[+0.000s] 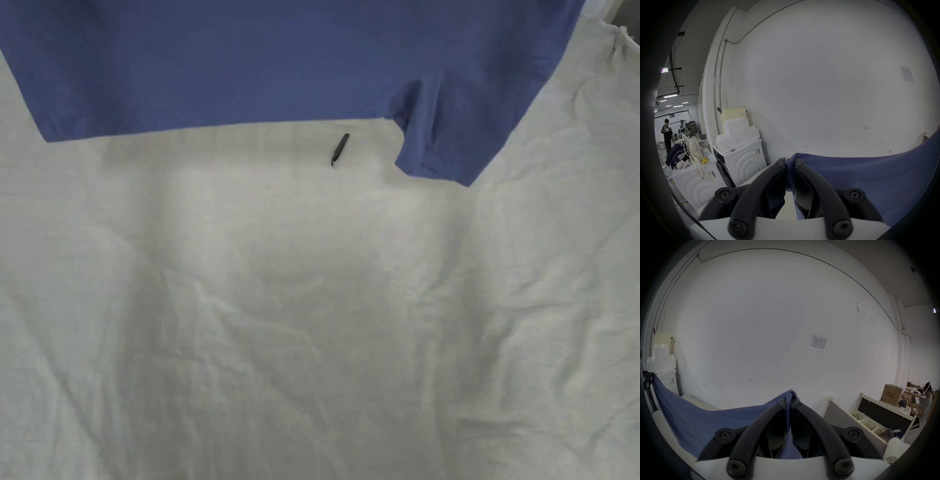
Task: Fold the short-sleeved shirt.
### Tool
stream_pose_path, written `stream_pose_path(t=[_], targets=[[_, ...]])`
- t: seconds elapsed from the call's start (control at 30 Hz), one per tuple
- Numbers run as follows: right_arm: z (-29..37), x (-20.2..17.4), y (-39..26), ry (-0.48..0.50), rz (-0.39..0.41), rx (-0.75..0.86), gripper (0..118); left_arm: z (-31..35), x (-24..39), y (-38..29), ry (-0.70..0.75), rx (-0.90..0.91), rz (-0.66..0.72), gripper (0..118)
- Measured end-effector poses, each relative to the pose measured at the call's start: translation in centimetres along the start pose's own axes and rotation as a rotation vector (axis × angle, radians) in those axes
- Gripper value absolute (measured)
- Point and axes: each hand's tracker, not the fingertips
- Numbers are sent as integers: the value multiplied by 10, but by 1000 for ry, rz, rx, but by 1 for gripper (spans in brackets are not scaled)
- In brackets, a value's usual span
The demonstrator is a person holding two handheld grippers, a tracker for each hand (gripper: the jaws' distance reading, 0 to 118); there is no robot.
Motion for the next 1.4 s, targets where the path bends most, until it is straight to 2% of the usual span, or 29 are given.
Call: stream_pose_path(t=[0.1, 0.3, 0.4, 0.47, 0.57, 0.63, 0.73, 0.83, 0.97, 1.2, 1.4], targets=[[-13, -2, -12, 19, -44, 2, 2, -16, 16, -16, 7, -4, -13, 7], [-54, -9, -67, 92, -42, -122, 2, -46, 47, -90, -14, -101, -80, 7], [-66, -16, -111, 124, -22, -209, 2, -53, 55, -140, -68, -177, -97, 7], [-72, -21, -143, 178, -29, -288, 2, -55, 61, -177, -77, -230, -166, 7], [-69, -34, -192, 192, 5, -365, 2, -50, 58, -221, -119, -294, -184, 7], [-66, -38, -223, 219, -23, -425, 2, -50, 54, -248, -153, -338, -171, 6], [-56, -41, -271, 236, -36, -502, 2, -38, 45, -289, -170, -402, -171, 7], [-36, -42, -321, 243, -89, -587, 2, -23, 34, -332, -190, -493, -188, 7], [-6, -39, -382, 246, -168, -688, 2, 1, 15, -378, -196, -571, -143, 7], [51, -39, -451, 240, -144, -769, 2, 41, -13, -432, -207, -670, -168, 7], [94, -26, -476, 223, -163, -807, 2, 77, -39, -438, -249, -674, -154, 7]])
